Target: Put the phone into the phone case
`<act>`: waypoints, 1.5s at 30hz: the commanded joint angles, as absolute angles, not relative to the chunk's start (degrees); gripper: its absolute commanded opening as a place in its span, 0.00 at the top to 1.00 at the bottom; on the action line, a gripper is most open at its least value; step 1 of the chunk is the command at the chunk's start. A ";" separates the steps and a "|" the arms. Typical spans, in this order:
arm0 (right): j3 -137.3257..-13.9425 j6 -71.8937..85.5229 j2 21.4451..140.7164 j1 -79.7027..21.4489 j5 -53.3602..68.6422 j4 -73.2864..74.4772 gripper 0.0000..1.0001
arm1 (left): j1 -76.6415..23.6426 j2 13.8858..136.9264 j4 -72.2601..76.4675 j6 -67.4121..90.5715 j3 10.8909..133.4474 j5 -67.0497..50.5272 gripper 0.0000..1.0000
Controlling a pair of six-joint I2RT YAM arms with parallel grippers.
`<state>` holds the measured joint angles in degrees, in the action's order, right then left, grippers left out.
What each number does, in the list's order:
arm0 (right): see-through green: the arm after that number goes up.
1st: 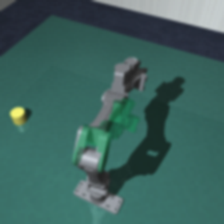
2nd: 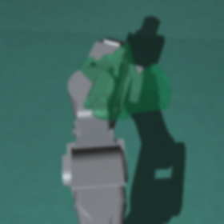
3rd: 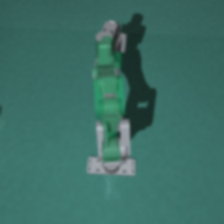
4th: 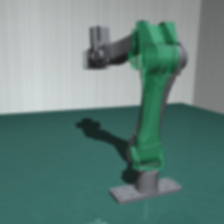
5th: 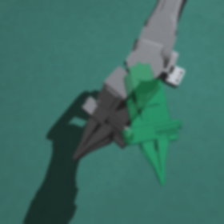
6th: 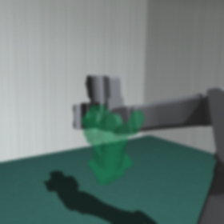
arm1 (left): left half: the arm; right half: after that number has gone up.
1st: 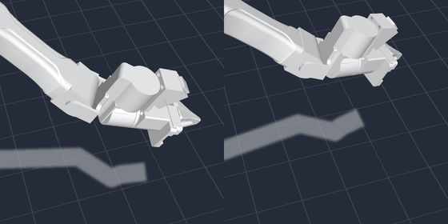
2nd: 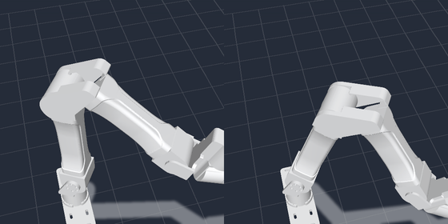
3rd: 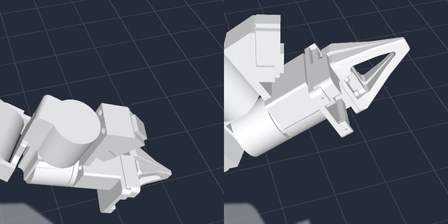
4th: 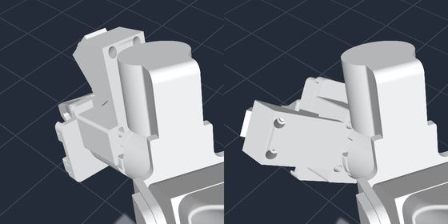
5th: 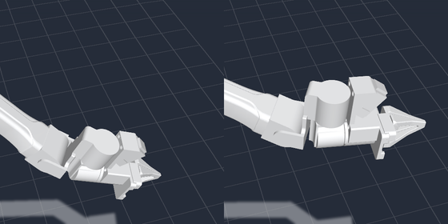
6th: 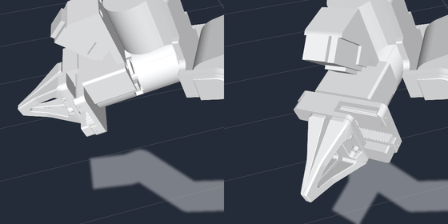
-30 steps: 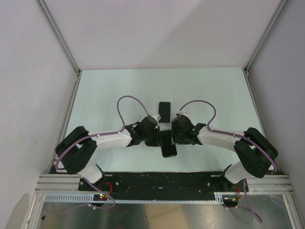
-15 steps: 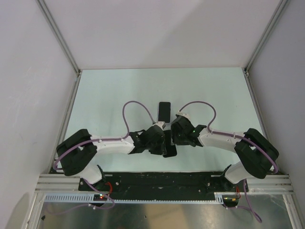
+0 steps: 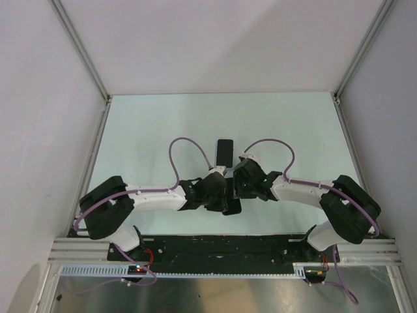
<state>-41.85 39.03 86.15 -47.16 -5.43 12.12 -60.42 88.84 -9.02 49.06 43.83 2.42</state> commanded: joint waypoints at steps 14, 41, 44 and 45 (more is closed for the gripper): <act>-42.01 37.60 90.72 -38.09 2.61 7.36 0.57 | -56.64 93.14 -15.73 44.89 46.03 5.72 0.81; -47.41 37.17 101.46 -43.83 -10.17 14.99 0.77 | -52.38 91.00 -17.31 42.37 46.65 4.91 0.83; -47.43 36.86 99.16 -43.24 -9.03 14.52 0.67 | -51.95 89.84 -17.22 42.04 46.99 4.74 0.83; -47.67 36.67 97.48 -42.80 -8.51 14.47 0.62 | -51.77 88.95 -17.26 41.90 47.36 4.44 0.83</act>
<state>-50.39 37.69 95.94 -42.50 -8.34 7.07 -53.43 91.20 -11.97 44.91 47.29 1.74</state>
